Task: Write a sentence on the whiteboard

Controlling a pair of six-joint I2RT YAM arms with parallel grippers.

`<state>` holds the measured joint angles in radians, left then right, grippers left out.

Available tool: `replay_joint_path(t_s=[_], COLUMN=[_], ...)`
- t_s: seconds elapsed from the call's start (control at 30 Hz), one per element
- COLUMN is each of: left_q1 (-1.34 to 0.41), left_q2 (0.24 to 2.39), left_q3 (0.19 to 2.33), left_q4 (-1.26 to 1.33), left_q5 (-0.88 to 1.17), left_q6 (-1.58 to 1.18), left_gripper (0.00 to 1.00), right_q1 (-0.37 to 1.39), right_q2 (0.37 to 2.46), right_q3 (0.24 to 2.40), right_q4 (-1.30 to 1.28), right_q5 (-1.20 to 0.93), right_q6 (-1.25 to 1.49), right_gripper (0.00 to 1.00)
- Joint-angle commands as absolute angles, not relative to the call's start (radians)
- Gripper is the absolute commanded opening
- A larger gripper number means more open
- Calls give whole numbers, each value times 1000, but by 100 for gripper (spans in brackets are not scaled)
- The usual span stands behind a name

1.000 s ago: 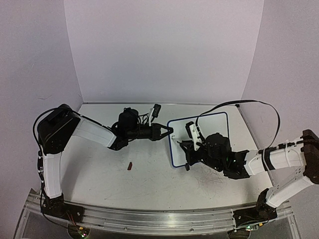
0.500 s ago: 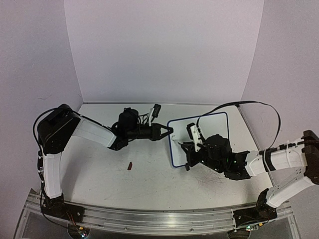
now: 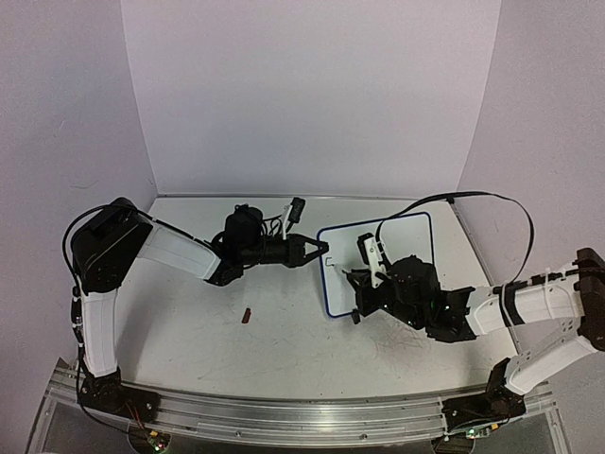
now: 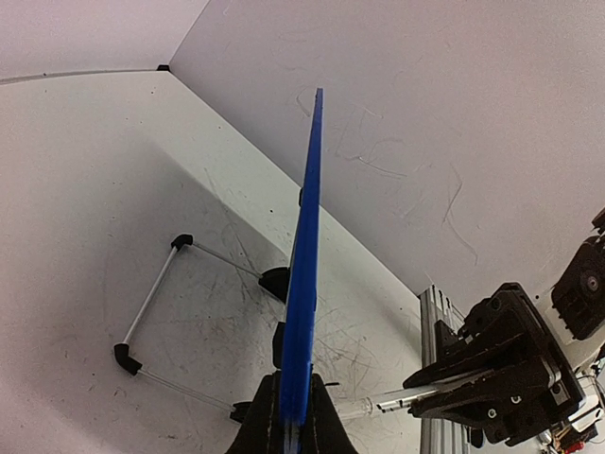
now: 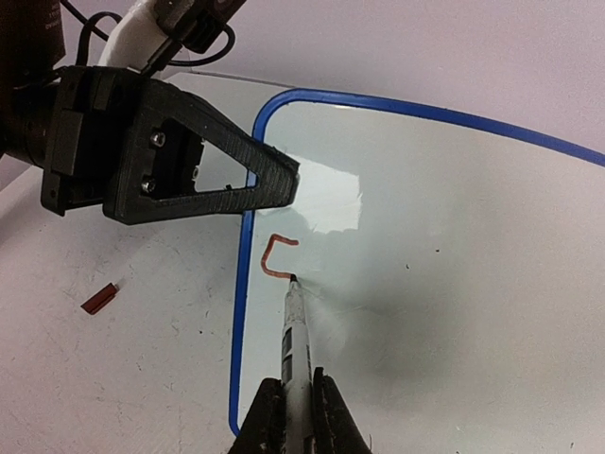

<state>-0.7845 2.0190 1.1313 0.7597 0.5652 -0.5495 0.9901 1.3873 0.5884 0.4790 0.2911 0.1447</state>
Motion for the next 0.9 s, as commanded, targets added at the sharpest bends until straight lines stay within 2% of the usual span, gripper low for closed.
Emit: replay_joint_path(t_s=[0.0, 0.87], left_q1=[-781, -781], left_q2=[2002, 2007], left_q3=[1146, 1155], left_q4=[769, 765], left_q5=[562, 564], left_q6=[-558, -561], left_gripper=[1, 0], right_q1=[986, 999], right_q2=[1374, 1368], right_q3=[583, 562], right_q4=[438, 422], right_q5=[354, 309], right_q6=[166, 199], right_gripper=[0, 0])
